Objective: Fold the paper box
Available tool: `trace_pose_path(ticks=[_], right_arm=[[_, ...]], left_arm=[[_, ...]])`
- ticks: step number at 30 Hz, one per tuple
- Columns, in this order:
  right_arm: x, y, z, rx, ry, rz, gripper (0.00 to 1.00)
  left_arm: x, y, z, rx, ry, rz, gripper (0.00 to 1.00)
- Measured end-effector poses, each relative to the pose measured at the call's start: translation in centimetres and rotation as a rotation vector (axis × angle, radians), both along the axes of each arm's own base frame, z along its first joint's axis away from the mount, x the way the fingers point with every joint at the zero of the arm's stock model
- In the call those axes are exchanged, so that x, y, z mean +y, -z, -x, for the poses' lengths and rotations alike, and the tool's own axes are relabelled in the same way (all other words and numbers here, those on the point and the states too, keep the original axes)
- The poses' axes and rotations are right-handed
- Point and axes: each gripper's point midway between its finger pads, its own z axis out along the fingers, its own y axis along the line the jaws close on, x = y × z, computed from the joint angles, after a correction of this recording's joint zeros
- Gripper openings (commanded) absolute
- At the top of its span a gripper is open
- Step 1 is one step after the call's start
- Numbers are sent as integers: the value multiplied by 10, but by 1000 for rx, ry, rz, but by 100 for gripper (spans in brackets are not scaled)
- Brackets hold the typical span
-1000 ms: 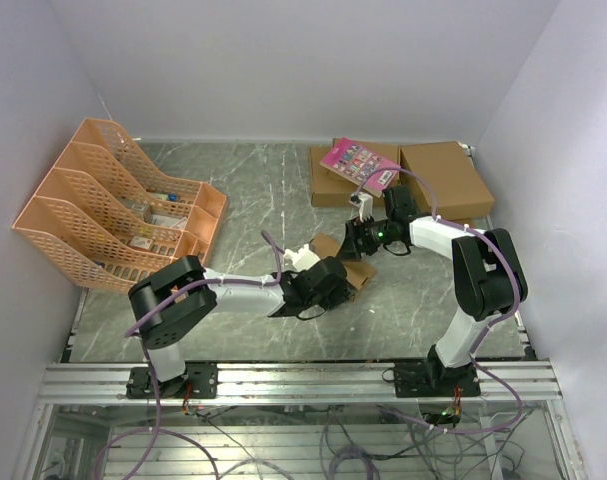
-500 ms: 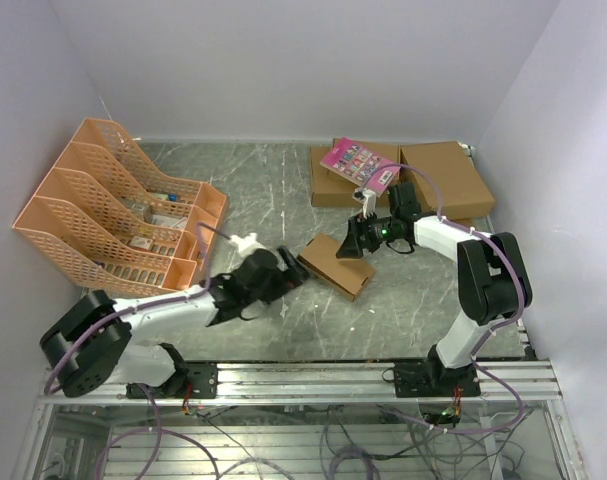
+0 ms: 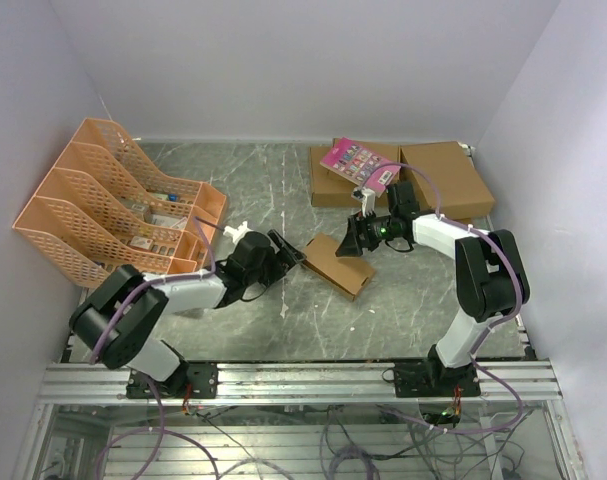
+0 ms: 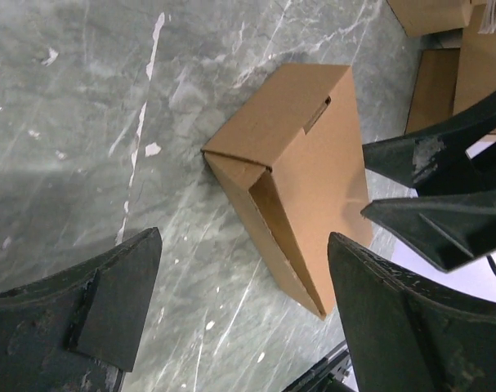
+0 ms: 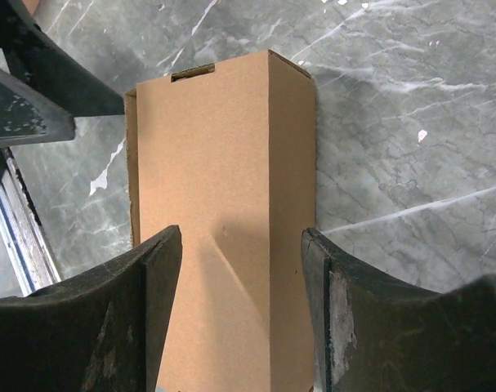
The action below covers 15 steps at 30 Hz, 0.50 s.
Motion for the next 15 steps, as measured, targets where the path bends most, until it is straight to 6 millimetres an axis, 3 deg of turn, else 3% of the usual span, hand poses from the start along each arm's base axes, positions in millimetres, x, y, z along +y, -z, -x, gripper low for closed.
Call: trace_pose_path(ticks=[6,9,15], right_arm=[[0,1,0,5,0,0,59],[0,4,1,12,0,2,58],[0,6,1,18,1,6,58]], left_arm=[[-14,4,-16,18,-16,19,74],[-17,8,-19,28,-24,26,58],[-20,15,-23,44,-33,26,53]])
